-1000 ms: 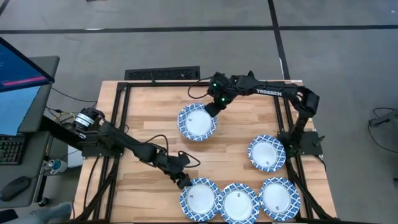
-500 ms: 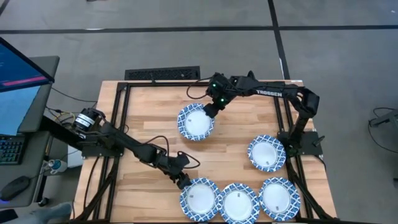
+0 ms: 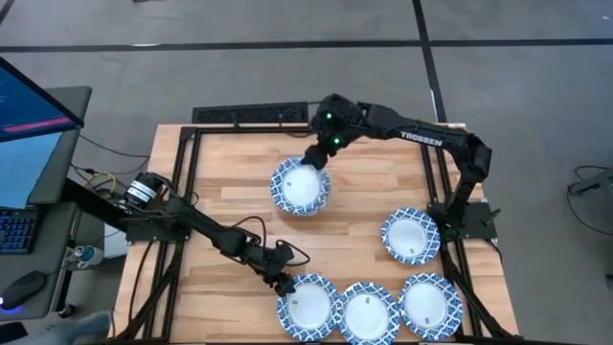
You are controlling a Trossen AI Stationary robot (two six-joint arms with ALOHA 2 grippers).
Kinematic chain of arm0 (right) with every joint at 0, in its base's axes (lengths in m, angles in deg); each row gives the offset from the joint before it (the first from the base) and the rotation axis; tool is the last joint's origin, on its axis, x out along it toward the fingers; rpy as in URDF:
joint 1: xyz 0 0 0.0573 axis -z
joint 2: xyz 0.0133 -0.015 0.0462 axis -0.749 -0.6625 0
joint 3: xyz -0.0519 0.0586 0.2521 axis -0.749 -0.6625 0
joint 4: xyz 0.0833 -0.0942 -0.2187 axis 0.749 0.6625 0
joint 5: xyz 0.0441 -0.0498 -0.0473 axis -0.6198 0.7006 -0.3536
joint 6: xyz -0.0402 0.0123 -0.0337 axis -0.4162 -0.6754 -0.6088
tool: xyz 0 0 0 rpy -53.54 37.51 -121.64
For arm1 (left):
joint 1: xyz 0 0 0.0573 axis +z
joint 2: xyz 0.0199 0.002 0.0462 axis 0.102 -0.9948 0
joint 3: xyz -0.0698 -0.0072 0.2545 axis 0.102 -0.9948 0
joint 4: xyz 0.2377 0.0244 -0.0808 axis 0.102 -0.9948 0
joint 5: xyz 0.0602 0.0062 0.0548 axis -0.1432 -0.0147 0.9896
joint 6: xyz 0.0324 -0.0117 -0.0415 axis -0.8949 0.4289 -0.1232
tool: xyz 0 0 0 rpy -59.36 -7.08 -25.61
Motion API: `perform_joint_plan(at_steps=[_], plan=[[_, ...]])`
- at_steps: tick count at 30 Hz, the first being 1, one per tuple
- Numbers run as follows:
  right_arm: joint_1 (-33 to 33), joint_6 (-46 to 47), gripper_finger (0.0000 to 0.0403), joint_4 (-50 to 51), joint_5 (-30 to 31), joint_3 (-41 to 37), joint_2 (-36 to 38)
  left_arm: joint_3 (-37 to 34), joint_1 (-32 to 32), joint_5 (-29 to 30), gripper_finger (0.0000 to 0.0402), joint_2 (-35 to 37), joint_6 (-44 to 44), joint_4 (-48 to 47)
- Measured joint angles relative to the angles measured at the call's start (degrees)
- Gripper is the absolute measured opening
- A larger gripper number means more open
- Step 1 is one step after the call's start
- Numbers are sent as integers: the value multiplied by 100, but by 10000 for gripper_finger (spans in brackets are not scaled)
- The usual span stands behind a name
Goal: Nest bowls inside each other
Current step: Stack the white bowl on the stacked white bowls
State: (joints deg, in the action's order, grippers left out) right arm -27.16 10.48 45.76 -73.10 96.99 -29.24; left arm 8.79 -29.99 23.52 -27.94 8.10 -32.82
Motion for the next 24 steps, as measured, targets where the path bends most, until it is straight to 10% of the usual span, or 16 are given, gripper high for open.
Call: perform_joint_plan(at_steps=[8,17,24], plan=[[27,-322,265,766,222,410,0,0,-16,94,202,2,-7,-45],[328,-400,265,871,552,412,378,0,-15,-37,15,4,-192,-14],[714,-542,265,1706,792,421,1059,-2,546,-550,4,540,-510,90]])
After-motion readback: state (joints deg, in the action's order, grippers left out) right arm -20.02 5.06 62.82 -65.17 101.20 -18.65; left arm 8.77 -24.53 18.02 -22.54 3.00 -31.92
